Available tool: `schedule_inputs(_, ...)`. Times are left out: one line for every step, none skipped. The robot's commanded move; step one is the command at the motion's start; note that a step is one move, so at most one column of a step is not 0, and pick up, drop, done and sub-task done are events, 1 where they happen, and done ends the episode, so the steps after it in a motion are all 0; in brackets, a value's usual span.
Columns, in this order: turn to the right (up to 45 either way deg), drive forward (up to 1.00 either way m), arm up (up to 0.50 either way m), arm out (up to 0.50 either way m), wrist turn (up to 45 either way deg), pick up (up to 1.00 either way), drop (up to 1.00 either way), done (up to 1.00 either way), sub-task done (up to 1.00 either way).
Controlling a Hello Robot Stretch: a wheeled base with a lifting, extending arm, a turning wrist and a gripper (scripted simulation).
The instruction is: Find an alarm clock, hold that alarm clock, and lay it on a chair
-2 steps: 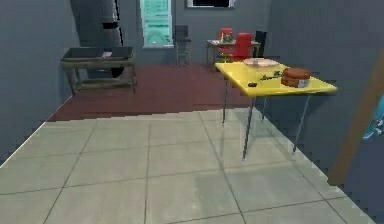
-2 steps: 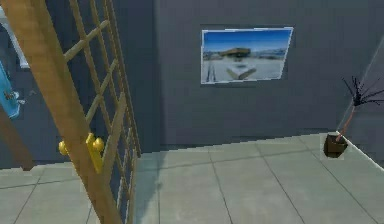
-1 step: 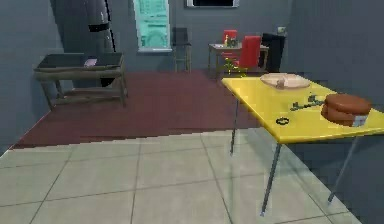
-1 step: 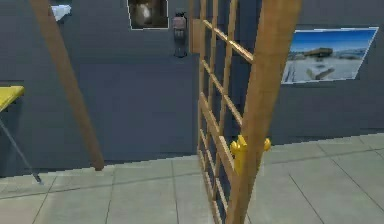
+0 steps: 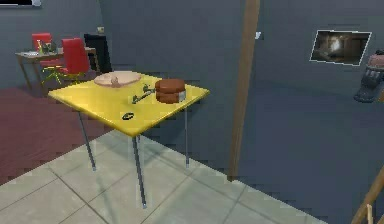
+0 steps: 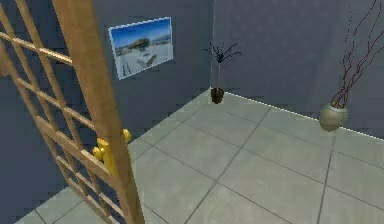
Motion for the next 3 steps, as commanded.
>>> schedule_inputs(6.0, 0.00, 0.00, 0.00, 0.0, 0.00, 0.00, 0.00, 0.00)
schedule_inputs(0.0, 0.35, 0.00, 0.00, 0.0, 0.00, 0.00, 0.00, 0.00)
schedule_inputs(30.0, 0.00, 0.00, 0.00, 0.0, 0.00, 0.00, 0.00, 0.00)
